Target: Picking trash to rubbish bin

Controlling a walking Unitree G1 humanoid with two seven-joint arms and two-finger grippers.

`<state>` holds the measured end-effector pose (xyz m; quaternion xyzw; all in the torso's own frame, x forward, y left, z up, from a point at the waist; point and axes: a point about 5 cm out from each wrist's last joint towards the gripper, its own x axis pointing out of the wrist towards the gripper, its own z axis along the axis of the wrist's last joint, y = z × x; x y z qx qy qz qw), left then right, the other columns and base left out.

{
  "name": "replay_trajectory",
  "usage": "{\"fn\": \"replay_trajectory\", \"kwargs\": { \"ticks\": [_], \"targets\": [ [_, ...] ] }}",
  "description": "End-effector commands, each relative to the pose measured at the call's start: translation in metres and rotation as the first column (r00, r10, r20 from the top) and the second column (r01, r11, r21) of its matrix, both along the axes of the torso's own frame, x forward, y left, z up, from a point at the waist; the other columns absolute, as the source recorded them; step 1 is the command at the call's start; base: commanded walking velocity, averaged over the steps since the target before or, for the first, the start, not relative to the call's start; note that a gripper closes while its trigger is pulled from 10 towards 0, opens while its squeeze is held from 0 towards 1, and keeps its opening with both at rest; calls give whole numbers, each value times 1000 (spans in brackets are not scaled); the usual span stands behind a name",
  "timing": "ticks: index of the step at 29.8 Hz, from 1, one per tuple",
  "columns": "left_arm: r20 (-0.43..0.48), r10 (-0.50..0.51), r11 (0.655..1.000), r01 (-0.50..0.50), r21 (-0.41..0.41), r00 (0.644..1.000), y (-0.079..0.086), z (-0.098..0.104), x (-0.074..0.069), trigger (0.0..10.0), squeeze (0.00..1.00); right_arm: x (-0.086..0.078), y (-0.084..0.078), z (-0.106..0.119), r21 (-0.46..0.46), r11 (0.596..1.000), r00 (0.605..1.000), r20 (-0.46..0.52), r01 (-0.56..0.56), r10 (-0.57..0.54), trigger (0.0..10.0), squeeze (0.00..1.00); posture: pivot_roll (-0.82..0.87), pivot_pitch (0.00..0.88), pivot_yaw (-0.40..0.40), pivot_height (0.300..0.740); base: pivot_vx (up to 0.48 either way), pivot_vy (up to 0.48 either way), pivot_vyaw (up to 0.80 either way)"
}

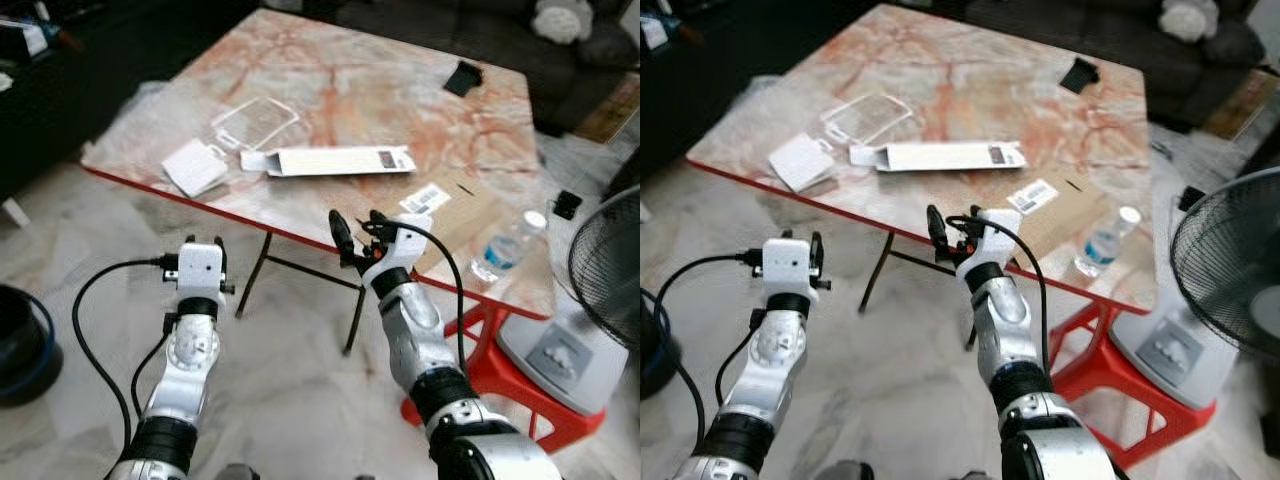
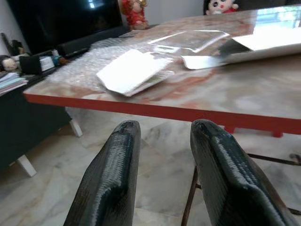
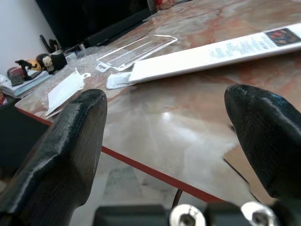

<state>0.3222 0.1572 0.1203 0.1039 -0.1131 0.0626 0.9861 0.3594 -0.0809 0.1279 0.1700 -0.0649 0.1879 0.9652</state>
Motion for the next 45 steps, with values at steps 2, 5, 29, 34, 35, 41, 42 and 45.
{"fn": "replay_trajectory", "kwargs": {
  "ticks": [2,5,29,34,35,41,42,45],
  "targets": [
    [14,-39,999,39,-14,999,-10,1,-2,10000,0,-1,-10,-4,5,1000,999,-17,30,-30,10000,0,52,165,-121,740,0,0,-219],
    [15,-39,999,39,-35,999,-8,2,-2,10000,0,-1,-10,-5,1,1000,999,-22,30,-30,10000,0,53,165,-123,740,0,0,-671],
    [12,-74,995,73,65,997,-2,15,8,10000,0,1,-40,-9,-98,985,989,-25,142,-145,10000,0,59,151,-95,740,0,286,-164],
    [-2,-79,994,79,74,997,0,16,15,10000,0,-1,-61,-16,-118,968,973,-43,220,-226,10000,0,56,116,-57,740,0,415,0],
    [-8,-84,993,84,77,996,-1,17,17,10000,0,-2,-63,-17,-124,965,970,-45,231,-238,10000,0,57,110,-47,740,0,420,0],
    [-29,-124,987,126,98,992,-5,21,24,10000,0,-3,-68,-20,-102,953,955,-54,286,-292,10000,0,51,73,12,740,0,418,0],
    [-32,-132,986,134,102,991,-5,21,26,10000,0,-3,-67,-20,-95,951,952,-56,294,-300,10000,0,44,63,32,740,0,420,0],
    [-40,-141,983,144,112,989,-5,22,29,10000,0,-2,-65,-19,-79,949,949,-58,305,-309,10000,0,39,46,55,740,0,420,0]
  ]
}}
